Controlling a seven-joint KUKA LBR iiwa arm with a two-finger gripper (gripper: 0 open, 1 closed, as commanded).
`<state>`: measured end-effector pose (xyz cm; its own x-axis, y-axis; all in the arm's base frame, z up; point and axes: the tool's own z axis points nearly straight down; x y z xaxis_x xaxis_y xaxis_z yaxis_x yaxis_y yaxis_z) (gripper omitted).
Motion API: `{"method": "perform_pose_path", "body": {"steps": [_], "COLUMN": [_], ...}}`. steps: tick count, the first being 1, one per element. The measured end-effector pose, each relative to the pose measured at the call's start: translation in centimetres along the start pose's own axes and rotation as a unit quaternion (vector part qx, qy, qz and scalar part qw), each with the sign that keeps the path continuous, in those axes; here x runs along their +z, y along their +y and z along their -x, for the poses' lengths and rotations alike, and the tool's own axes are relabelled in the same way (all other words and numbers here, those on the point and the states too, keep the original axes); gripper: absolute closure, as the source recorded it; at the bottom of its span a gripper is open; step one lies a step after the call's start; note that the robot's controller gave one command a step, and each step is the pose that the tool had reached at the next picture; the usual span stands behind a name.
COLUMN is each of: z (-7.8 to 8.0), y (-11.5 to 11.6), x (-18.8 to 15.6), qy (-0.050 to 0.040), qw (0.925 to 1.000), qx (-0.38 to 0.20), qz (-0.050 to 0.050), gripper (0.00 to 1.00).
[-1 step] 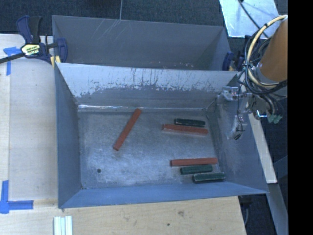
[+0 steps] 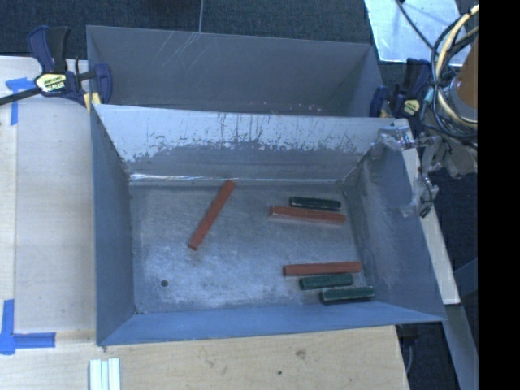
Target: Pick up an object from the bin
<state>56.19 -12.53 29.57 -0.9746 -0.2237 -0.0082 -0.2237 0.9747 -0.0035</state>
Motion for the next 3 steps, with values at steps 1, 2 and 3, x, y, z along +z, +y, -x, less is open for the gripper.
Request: {"method": "perform_pose_path", "body": {"steps": [1,2,3], "z": [-2.6,1.7,5.4], "y": [3.5,6.8,5.2], "x": [-2.6,18.0,22.7], "qy": [0.0021,0.0050,0.0005], "qw": [0.9980,0.9909,0.9850], "qx": [-0.064,-0.134,-0.172], "qz": [0.002,0.004,0.002], "gripper": [0.00,0.00,0.00]}}
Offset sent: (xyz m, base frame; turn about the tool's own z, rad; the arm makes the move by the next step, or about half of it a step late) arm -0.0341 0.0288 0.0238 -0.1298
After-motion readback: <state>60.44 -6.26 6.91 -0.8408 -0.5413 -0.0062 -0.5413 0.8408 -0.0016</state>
